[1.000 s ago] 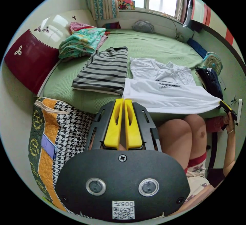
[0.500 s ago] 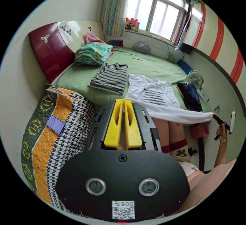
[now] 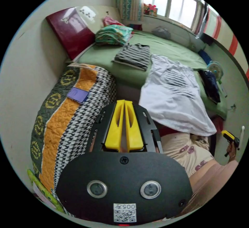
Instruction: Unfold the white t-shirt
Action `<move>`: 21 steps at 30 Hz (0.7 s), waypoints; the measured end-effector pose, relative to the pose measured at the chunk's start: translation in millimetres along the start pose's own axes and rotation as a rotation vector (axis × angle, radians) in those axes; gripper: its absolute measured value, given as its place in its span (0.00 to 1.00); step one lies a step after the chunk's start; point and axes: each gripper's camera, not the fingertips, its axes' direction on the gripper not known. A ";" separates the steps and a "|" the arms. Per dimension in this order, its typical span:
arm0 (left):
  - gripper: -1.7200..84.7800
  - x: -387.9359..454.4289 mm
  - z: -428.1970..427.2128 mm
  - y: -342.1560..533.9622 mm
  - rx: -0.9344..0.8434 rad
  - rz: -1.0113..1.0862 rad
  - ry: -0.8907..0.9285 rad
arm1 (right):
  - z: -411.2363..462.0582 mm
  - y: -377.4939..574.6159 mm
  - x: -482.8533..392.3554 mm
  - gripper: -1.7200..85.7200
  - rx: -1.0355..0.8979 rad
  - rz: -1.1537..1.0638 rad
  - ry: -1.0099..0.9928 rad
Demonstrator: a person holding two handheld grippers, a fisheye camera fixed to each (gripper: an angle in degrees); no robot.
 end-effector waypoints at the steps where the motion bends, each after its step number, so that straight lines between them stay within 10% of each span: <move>1: 0.02 -1.9 0.2 -5.4 0.009 -0.010 -0.014 | 1.2 -0.8 1.6 0.10 -0.015 -0.006 0.000; 21: 0.13 221.6 175.7 -259.2 -0.032 0.406 0.241 | 141.1 -356.0 -30.0 0.12 0.168 -0.082 0.087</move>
